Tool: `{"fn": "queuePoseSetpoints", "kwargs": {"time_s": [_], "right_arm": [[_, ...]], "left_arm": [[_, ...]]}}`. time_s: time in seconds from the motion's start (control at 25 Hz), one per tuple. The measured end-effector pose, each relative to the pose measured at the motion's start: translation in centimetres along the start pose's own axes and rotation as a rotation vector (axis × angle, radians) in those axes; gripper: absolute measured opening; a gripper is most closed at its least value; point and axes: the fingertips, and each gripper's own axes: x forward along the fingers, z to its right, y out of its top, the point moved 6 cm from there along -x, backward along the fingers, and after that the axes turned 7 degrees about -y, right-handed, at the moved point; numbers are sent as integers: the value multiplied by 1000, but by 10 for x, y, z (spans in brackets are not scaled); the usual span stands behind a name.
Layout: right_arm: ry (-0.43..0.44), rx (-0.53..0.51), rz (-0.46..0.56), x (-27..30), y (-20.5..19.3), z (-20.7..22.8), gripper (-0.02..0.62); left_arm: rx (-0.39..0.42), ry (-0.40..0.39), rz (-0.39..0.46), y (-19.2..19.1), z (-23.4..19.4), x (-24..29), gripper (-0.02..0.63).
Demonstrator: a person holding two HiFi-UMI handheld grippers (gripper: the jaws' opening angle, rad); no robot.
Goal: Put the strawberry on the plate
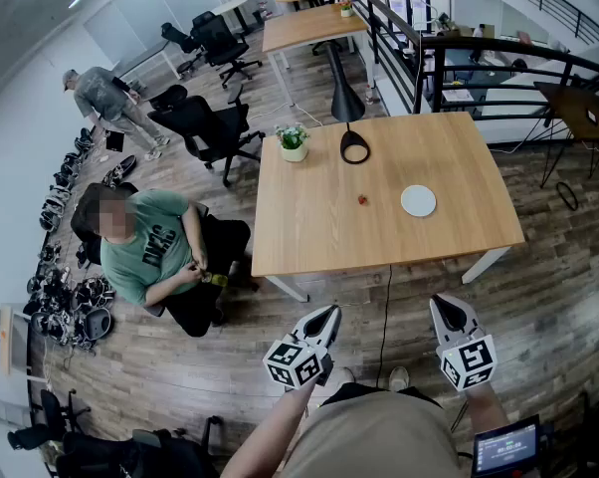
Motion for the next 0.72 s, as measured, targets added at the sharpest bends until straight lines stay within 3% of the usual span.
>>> {"fn": "queuePoseSetpoints", "kwargs": {"time_s": [0.36,0.72], "right_arm": [[25,5,-6,3,-3,-9,6],[38,30,-20,2,-13,9,6]], "left_arm": [[-20,17,1,-6,-1,-10,3],[-29,15,-3,-13,4,11,3]]}}
